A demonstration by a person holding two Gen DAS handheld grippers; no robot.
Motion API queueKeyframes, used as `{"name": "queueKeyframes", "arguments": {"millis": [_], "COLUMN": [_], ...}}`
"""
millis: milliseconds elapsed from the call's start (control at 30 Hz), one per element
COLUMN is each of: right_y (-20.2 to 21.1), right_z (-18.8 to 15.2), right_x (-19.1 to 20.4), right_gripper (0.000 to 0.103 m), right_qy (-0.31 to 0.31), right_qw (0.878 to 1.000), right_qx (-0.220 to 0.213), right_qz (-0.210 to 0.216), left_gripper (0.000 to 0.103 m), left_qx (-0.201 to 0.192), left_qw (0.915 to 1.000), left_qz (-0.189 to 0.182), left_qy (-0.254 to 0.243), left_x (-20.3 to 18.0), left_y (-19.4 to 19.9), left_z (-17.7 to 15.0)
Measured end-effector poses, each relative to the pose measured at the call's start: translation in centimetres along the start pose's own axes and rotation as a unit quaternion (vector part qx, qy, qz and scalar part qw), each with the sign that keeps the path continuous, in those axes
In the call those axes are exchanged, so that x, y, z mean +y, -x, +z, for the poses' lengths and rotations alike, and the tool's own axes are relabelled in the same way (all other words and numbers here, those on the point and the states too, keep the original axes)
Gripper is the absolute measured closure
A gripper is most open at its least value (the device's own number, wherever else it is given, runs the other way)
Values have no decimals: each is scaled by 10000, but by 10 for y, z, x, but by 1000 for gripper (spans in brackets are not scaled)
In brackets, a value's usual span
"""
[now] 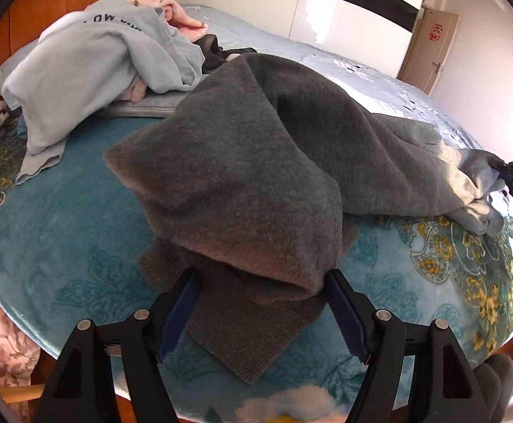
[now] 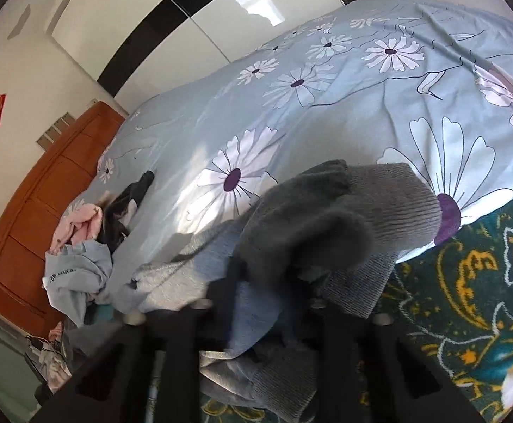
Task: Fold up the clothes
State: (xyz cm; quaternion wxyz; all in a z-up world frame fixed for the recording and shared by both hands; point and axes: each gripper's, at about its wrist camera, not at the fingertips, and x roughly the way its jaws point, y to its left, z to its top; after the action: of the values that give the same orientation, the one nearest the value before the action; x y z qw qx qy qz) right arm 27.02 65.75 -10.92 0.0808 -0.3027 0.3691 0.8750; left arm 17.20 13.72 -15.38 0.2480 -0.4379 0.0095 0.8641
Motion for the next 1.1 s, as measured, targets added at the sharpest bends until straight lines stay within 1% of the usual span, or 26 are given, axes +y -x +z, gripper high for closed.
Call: {"name": "queueKeyframes", "arguments": {"millis": [33, 67, 100, 133, 200, 267, 367, 433, 533, 567, 600, 700, 800, 867, 967, 1033, 1100], "right_y": [7, 16, 28, 41, 72, 104, 153, 185, 241, 260, 277, 317, 316, 290, 230, 186, 144], "right_z": [2, 4, 6, 9, 15, 20, 28, 30, 27, 26, 26, 30, 44, 57, 77, 93, 111], "right_x": [1, 3, 5, 7, 15, 29, 48, 60, 77, 80, 83, 87, 85, 77, 55, 37, 17], "right_gripper": [96, 97, 97, 97, 98, 98, 98, 98, 98, 98, 98, 98, 98, 98, 98, 98, 98], "right_qy": [-45, -85, -131, -179, -98, 98, 373, 519, 855, 971, 1046, 1165, 1215, 1168, 913, 664, 364], "right_qw": [9999, 9994, 9985, 9971, 9940, 9906, 9832, 9767, 9629, 9581, 9543, 9466, 9502, 9586, 9724, 9783, 9822], "right_qx": [-110, -234, -391, -560, -883, -1181, -1613, -1923, -2427, -2581, -2704, -2956, -2867, -2592, -2084, -1842, -1652], "right_qz": [120, 236, 358, 481, 634, 689, 764, 797, 809, 772, 722, 540, 142, -153, -511, -682, -811], "left_gripper": [27, 39, 67, 72, 76, 77, 78, 78, 78, 78, 78, 75, 74, 74, 74, 74, 74], "left_qx": [-36, -78, -119, -160, -271, -513, -1007, -1332, -1787, -1903, -1927, -1720, -1235, -847, -207, 212, 538], "left_qw": [10000, 9998, 9996, 9992, 9983, 9979, 9948, 9910, 9830, 9802, 9791, 9797, 9842, 9875, 9906, 9917, 9926], "left_qz": [-2, 10, -19, -48, -101, -119, -90, -129, -208, -236, -292, -559, -824, -815, -809, -880, -888], "left_qy": [74, 173, 268, 362, 497, 386, 78, -91, -376, -487, -587, -863, -970, -1051, -1086, -910, -633], "left_x": [0, 2, 3, 5, 7, 4, -3, -6, -13, -13, -12, -5, -7, -13, -22, -21, -17], "left_y": [-1, -1, 0, 2, 7, 23, 61, 90, 135, 148, 157, 162, 138, 107, 49, 4, -36], "left_z": [3, 7, 11, 14, 21, 30, 48, 60, 71, 72, 74, 84, 90, 95, 106, 121, 138]}}
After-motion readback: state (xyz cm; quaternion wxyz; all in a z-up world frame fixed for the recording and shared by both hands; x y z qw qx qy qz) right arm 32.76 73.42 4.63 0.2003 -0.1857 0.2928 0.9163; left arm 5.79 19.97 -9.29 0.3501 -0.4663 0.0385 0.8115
